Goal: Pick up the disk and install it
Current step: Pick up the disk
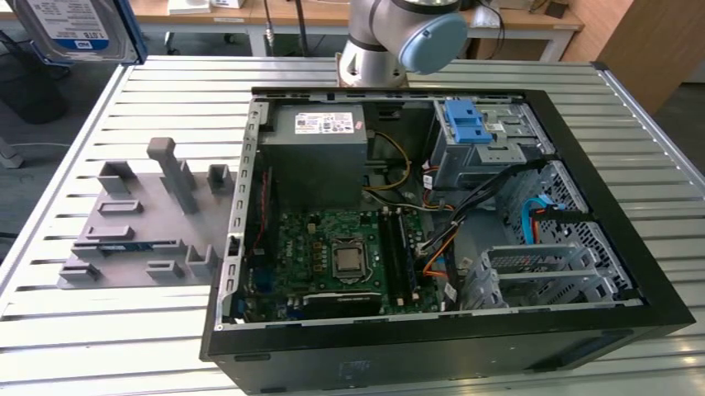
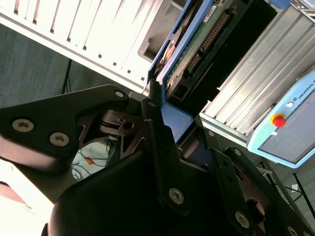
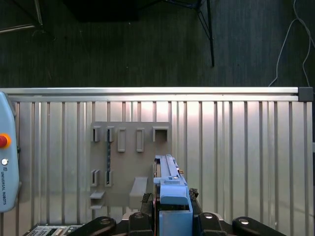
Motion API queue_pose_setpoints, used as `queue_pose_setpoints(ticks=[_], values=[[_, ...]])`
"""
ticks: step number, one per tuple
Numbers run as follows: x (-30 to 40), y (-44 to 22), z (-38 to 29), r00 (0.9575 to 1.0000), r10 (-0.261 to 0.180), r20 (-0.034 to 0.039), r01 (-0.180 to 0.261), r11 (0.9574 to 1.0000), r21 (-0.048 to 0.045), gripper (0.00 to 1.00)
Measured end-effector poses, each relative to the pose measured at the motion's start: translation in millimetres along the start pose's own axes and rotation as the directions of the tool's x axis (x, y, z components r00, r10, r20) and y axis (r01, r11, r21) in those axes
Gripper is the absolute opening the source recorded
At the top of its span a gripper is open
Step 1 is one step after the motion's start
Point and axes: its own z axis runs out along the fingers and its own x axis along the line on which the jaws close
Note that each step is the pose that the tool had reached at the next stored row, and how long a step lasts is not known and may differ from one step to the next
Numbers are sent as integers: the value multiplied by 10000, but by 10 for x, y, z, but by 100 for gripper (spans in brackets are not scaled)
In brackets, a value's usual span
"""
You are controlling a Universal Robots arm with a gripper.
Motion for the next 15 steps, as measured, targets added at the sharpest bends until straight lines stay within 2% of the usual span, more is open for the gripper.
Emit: queue_pose_setpoints(ticks=[15], values=[[-1, -50, 0, 10000, 0, 0, 0, 10000, 0, 36]])
